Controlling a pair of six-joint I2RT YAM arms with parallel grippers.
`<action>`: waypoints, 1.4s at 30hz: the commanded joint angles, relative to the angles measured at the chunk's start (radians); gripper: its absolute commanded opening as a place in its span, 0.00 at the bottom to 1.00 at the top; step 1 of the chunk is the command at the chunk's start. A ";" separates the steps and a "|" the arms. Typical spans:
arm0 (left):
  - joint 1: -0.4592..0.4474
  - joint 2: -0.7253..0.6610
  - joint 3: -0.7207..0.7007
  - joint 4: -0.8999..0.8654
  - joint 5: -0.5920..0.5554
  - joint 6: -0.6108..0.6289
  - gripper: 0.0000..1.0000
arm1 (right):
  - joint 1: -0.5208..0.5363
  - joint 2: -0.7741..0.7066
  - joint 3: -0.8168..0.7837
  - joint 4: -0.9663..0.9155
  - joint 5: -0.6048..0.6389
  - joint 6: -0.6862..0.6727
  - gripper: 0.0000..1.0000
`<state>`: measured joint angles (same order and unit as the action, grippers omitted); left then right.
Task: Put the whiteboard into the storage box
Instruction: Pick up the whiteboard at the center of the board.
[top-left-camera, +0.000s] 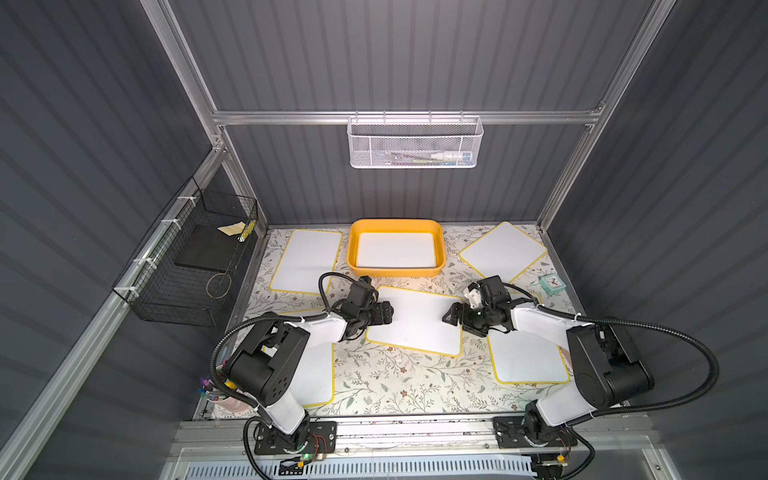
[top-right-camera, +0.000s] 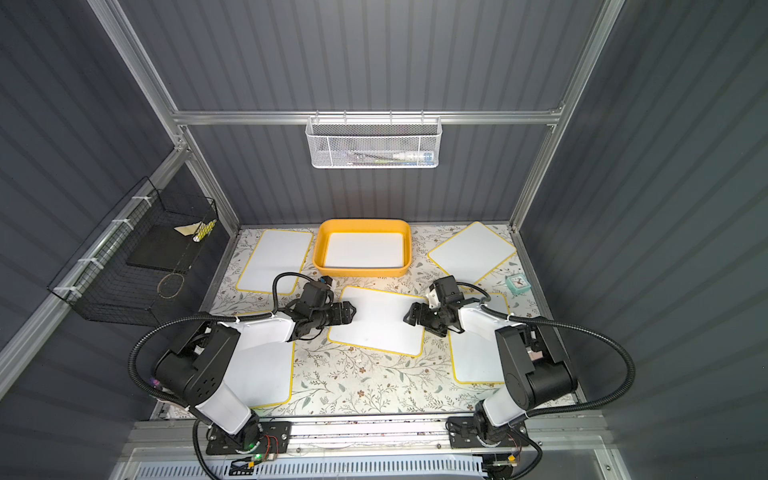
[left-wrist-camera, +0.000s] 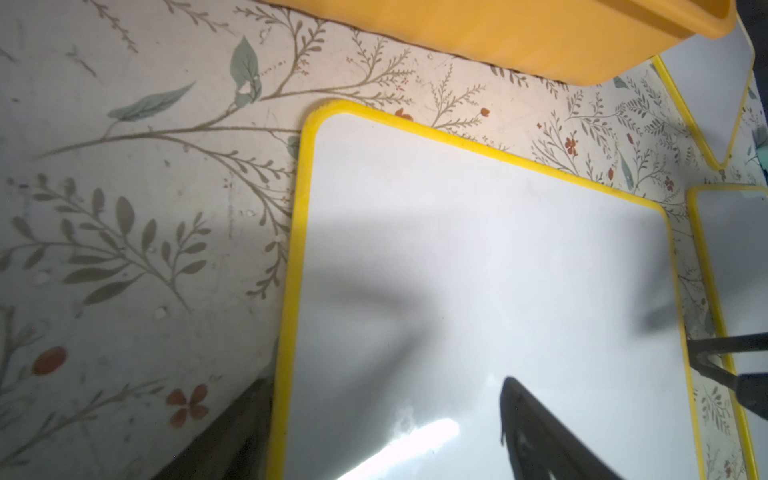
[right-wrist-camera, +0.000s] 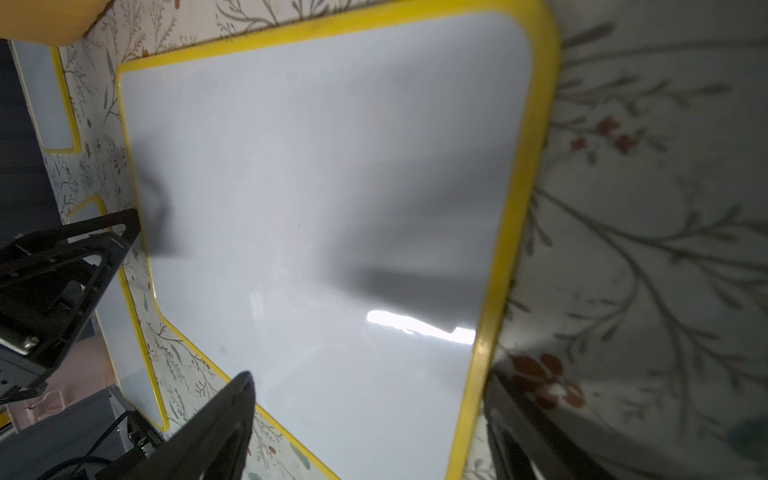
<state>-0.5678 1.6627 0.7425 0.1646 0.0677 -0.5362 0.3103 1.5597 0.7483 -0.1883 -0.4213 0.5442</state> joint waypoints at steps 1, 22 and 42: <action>-0.033 0.059 -0.083 -0.174 0.159 -0.065 0.86 | 0.016 0.036 0.008 0.029 -0.054 -0.020 0.86; -0.036 0.101 -0.179 -0.030 0.234 -0.156 0.86 | 0.016 -0.024 -0.064 0.346 -0.422 0.176 0.85; -0.035 0.093 -0.232 0.039 0.254 -0.176 0.86 | -0.004 -0.112 -0.088 0.378 -0.436 0.214 0.84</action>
<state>-0.5461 1.6604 0.5812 0.4709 0.0250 -0.6147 0.2642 1.4853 0.6449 0.0017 -0.6003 0.7345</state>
